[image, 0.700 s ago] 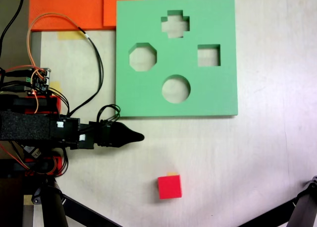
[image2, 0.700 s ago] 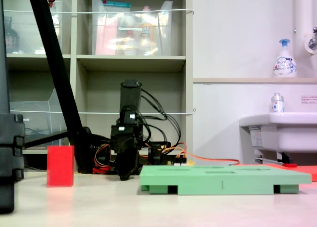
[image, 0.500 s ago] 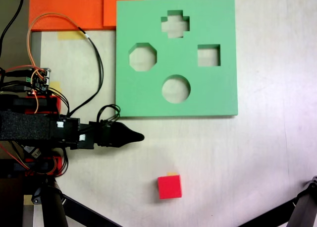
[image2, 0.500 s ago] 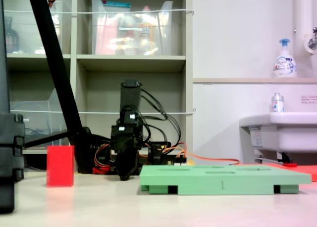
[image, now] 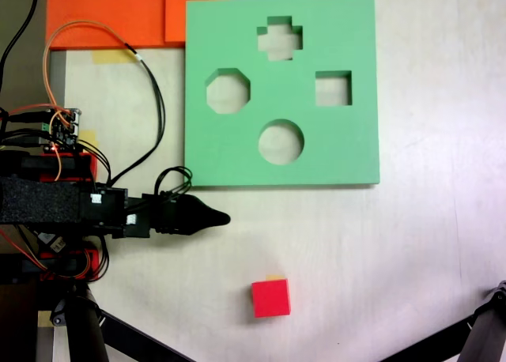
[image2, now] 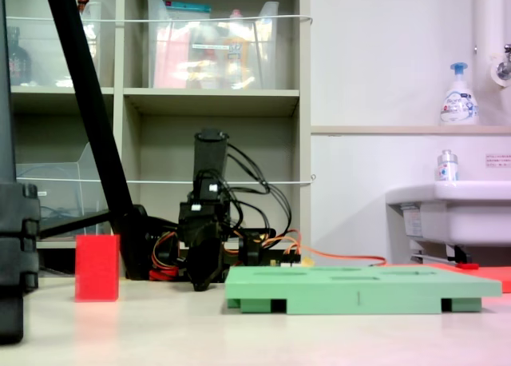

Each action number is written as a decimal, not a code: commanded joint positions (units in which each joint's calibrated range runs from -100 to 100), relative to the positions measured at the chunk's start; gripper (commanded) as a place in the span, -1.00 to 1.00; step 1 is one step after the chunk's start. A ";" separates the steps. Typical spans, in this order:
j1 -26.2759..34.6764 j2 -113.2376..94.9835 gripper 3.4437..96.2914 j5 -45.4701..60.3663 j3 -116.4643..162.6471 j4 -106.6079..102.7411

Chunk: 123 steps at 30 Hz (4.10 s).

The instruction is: Put the square block into the corresponding hole

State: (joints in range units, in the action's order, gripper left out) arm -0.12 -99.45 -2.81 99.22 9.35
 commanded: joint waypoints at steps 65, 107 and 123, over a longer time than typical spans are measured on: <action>-11.43 105.88 0.42 -29.69 -130.12 -106.85; -12.36 98.20 -0.35 -34.04 -123.64 -109.35; -3.22 74.17 -0.35 -48.01 -126.93 -109.35</action>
State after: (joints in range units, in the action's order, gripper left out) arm -4.96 -21.34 -48.42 -23.08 -96.87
